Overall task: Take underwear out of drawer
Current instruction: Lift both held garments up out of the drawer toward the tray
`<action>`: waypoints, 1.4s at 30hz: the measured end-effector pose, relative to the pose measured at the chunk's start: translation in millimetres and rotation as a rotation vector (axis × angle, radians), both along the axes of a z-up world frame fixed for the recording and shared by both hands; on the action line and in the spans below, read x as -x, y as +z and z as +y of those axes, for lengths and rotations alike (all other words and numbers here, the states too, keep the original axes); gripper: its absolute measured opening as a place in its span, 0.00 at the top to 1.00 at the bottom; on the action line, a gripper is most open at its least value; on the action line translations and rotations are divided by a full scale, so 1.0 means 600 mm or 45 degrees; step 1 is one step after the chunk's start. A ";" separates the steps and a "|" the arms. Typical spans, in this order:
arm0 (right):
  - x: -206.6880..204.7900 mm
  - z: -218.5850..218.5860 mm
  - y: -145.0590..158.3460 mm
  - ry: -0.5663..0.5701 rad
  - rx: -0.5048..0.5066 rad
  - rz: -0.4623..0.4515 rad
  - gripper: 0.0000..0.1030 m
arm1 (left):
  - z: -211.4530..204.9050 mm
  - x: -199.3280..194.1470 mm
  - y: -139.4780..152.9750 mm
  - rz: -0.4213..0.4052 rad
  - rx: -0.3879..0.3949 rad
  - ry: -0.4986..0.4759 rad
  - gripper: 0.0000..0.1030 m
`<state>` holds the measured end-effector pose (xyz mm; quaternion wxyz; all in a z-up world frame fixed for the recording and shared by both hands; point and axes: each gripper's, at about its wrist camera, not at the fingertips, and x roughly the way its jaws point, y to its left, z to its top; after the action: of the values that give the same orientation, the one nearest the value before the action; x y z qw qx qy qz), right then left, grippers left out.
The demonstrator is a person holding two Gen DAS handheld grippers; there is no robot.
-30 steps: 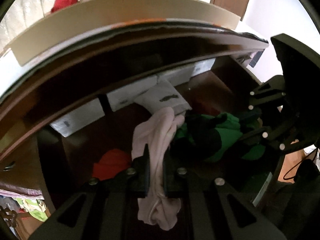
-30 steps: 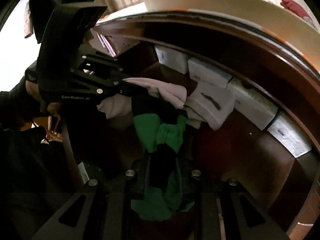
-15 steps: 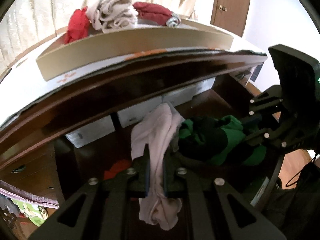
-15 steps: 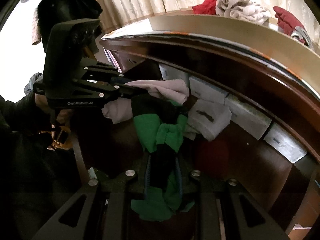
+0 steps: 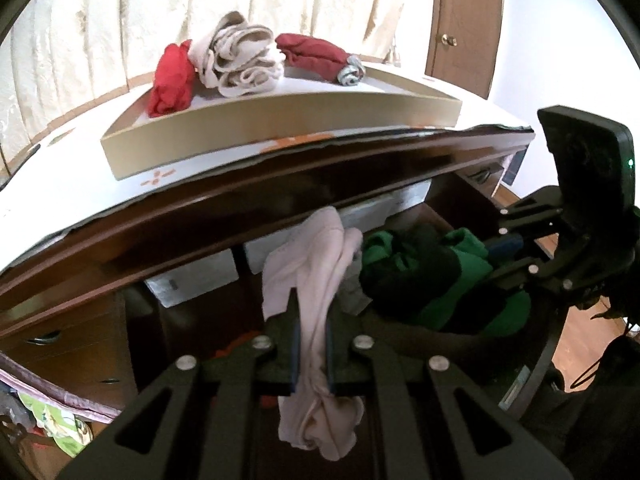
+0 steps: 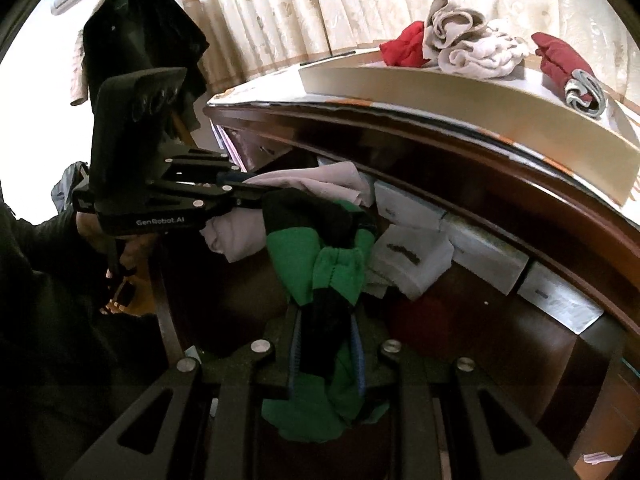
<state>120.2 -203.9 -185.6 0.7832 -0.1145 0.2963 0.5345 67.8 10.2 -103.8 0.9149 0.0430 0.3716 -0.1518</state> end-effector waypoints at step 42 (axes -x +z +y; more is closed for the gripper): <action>0.011 -0.052 0.114 -0.151 -0.347 -0.169 0.78 | -0.009 0.044 0.164 -0.393 0.048 0.032 0.94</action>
<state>113.7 -234.9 -117.5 0.8394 -0.0245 0.1746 0.5140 41.5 4.6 -5.4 0.9636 0.0440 0.2242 -0.1389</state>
